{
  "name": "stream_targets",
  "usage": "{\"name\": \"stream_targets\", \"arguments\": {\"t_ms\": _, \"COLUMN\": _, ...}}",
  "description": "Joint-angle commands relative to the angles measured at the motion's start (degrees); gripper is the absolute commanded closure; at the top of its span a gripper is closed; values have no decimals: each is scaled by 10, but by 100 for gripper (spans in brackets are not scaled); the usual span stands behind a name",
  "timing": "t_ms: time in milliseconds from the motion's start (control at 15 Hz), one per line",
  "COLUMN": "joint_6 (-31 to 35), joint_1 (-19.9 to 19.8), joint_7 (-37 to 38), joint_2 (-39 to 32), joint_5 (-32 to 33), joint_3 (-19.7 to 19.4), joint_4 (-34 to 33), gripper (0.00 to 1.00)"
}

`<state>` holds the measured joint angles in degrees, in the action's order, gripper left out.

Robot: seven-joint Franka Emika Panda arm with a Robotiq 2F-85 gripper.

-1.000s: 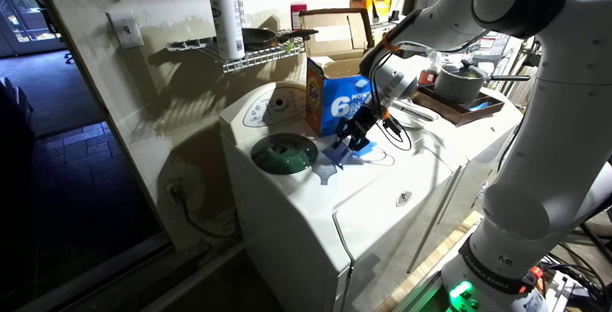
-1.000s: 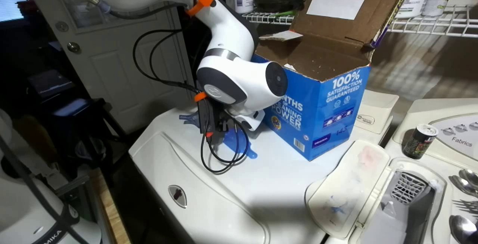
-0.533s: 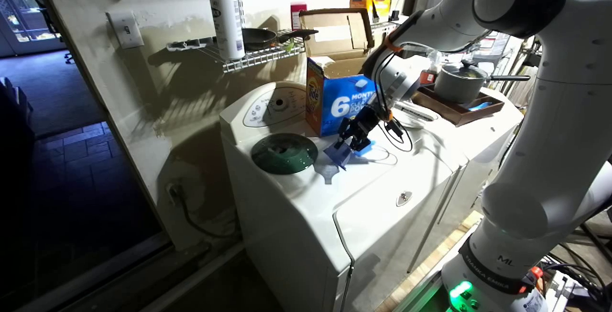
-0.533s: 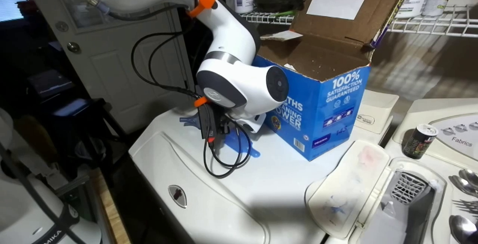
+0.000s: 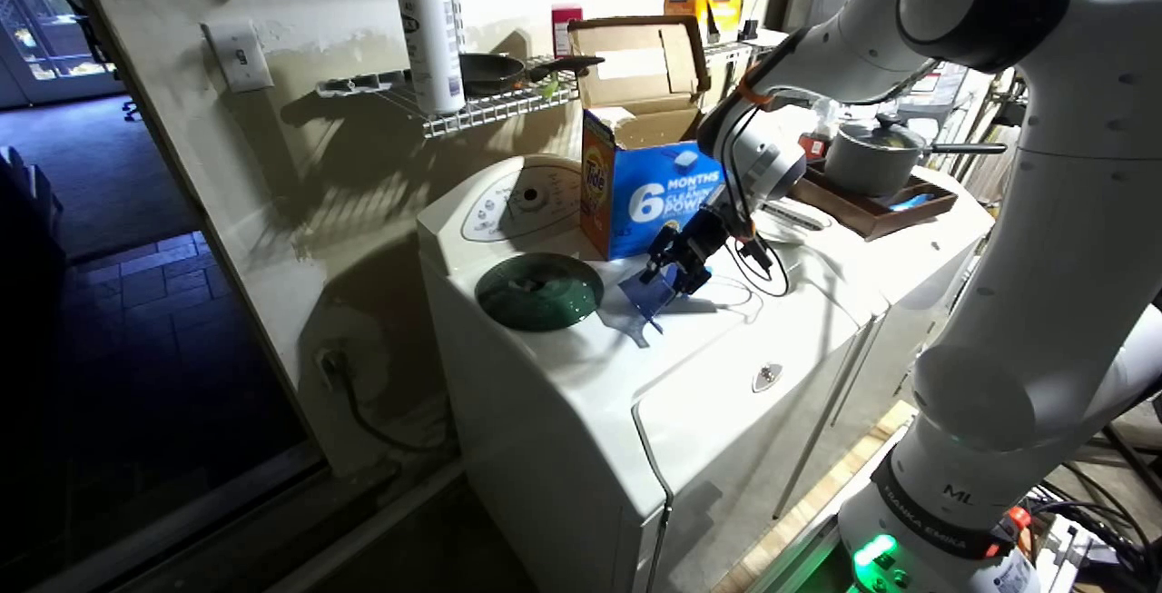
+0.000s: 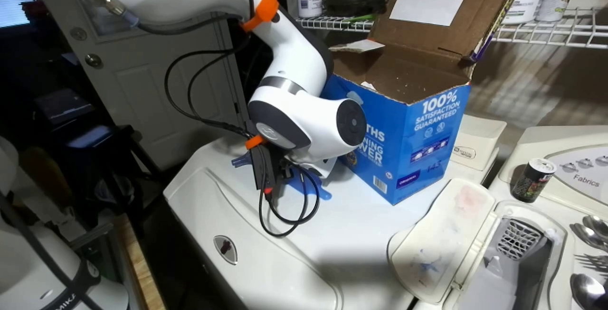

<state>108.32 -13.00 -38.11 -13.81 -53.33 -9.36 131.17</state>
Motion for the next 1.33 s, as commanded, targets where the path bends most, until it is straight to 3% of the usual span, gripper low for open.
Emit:
{"name": "stream_targets", "arguments": {"t_ms": 0, "joint_6": 49, "joint_1": 8, "joint_7": -12, "joint_2": 3, "joint_5": 4, "joint_3": 1, "joint_4": 23, "gripper": 0}}
{"name": "stream_targets", "arguments": {"t_ms": 600, "joint_6": 166, "joint_1": 51, "joint_7": 68, "joint_2": 98, "joint_5": 52, "joint_3": 14, "joint_4": 89, "gripper": 0}}
{"name": "stream_targets", "arguments": {"t_ms": 1267, "joint_6": 303, "joint_1": 81, "joint_7": 286, "joint_2": 211, "joint_5": 227, "joint_3": 46, "joint_4": 157, "gripper": 0}}
